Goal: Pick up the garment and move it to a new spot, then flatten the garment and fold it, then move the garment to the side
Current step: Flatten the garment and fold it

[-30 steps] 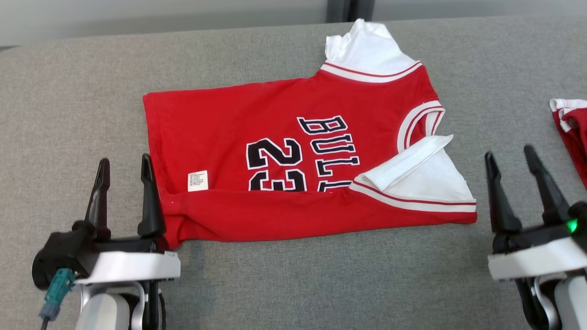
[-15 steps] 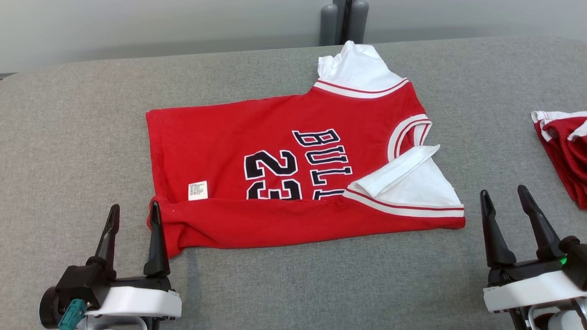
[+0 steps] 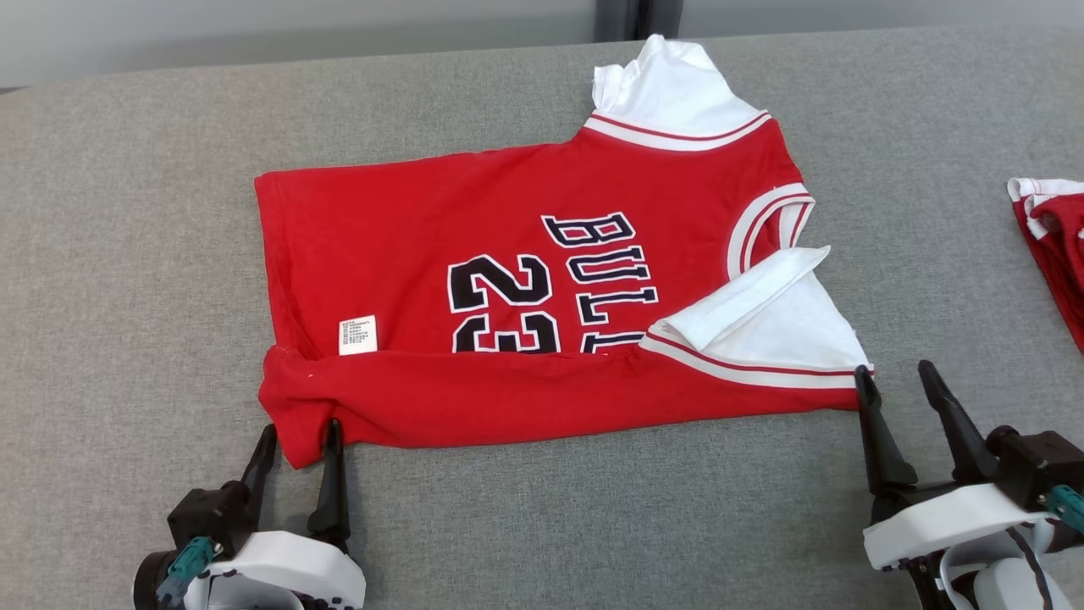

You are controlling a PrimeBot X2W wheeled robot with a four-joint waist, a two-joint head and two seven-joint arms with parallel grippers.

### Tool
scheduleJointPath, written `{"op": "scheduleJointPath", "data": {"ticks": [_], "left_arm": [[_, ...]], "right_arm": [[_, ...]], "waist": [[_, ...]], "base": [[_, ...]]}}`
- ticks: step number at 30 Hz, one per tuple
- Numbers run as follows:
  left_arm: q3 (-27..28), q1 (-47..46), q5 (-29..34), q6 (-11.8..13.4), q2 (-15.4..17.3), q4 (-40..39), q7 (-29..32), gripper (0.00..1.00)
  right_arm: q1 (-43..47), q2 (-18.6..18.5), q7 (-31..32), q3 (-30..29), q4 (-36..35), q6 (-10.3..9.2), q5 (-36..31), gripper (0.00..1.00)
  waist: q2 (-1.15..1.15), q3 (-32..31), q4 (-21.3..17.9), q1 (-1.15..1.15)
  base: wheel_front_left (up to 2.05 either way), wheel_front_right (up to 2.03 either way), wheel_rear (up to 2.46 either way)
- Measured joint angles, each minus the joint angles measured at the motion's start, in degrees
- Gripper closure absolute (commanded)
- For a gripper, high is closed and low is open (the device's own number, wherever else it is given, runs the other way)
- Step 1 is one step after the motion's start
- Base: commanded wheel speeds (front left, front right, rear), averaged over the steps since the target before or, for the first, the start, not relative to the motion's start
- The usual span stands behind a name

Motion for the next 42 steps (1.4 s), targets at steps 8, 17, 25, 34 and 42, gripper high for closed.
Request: {"op": "scheduleJointPath", "data": {"ticks": [8, 17, 25, 34, 42], "left_arm": [[-0.4, -5.8, -3.1, -1.0, 0.0, 10.0, -0.3, 0.0], [-0.2, -9.0, -4.9, -2.9, 0.6, 14.7, -0.4, 1.0], [-0.8, -7.1, -4.6, -3.7, 2.3, 12.1, -0.2, 1.0], [-1.0, 2.4, -5.0, -3.2, 4.8, 2.5, 5.3, 1.0], [-1.2, 10.2, -6.4, -1.6, 5.0, -5.2, 11.0, 1.0]], "right_arm": [[-3.9, 0.7, 0.0, 2.5, 7.5, 0.0, 2.3, 0.0], [-8.1, -0.3, -0.2, 7.6, 14.5, 0.0, 7.2, 1.0], [-6.7, -2.2, -0.1, 8.8, 12.0, 0.02, 11.0, 1.0], [3.8, -3.4, -0.1, 6.6, 3.9, 0.21, 11.3, 1.0], [12.0, -0.5, 1.9, 3.6, -0.6, 0.2, 10.0, 1.0]], "waist": [[0.0, 1.6, 0.3, 0.0], [0.0, 1.9, 0.3, 0.0], [0.0, 1.2, 0.9, 0.0], [0.0, -1.4, 1.2, 0.0], [0.0, -3.0, 1.2, 0.0]], "base": [[0.0, 0.0, 0.0], [0.0, 0.0, 0.0], [0.0, 0.0, 0.0], [0.0, 0.0, 0.0], [0.0, 0.0, 0.0]]}}
